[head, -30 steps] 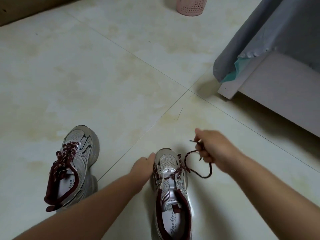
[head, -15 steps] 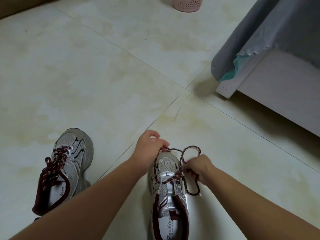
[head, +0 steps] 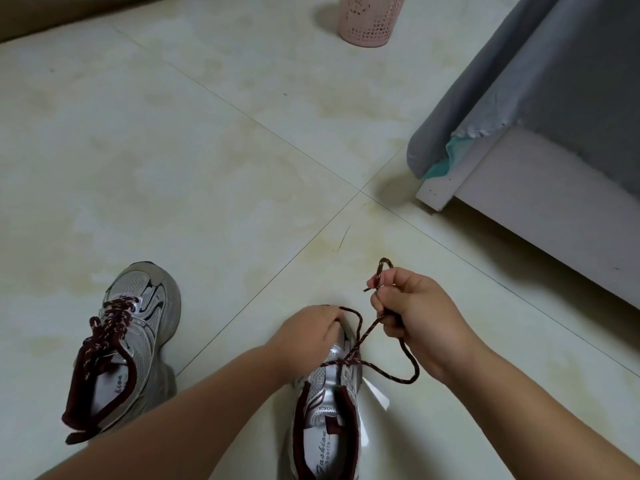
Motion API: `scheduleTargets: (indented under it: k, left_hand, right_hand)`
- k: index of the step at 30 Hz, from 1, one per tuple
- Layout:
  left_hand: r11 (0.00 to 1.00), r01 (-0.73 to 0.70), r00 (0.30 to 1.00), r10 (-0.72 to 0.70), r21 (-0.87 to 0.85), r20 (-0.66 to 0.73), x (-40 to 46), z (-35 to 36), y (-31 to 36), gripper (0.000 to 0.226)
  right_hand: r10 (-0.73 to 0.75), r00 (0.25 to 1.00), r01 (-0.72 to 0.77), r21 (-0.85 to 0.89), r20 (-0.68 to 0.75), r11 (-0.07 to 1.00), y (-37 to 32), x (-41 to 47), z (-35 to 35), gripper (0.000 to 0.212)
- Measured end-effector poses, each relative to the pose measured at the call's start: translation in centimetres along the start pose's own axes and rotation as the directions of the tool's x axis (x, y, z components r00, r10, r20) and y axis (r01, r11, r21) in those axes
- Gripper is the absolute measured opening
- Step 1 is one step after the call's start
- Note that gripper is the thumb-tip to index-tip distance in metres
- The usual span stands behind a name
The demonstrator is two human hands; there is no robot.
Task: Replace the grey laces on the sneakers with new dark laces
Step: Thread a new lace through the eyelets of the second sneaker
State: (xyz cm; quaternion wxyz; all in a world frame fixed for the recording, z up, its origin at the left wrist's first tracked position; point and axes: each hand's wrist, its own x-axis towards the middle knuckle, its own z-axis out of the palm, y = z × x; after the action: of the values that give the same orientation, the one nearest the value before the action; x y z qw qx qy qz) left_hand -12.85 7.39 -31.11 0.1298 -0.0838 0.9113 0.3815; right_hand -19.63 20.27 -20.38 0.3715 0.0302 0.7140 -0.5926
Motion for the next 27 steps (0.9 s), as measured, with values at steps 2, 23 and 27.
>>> scheduleTargets:
  k: [2, 23, 27]
  left_hand:
    - [0.999, -0.029, 0.999, 0.028, 0.037, 0.029, -0.2, 0.2, -0.5, 0.032]
    - [0.997, -0.02, 0.996, 0.014, 0.071, 0.092, -4.0, -0.7, -0.1, 0.044]
    - [0.998, 0.063, 0.986, -0.059, -0.015, 0.158, -4.4, -2.4, 2.4, 0.039]
  right_hand:
    - [-0.056, 0.998, 0.056, -0.01, 0.008, 0.998, -1.7, -1.5, 0.4, 0.027]
    - [-0.328, 0.936, 0.261, 0.373, 0.128, 0.89, -15.1, -9.9, 1.6, 0.027]
    - [-0.198, 0.978, 0.161, 0.364, 0.067, 0.917, -13.5, -8.8, 2.0, 0.024]
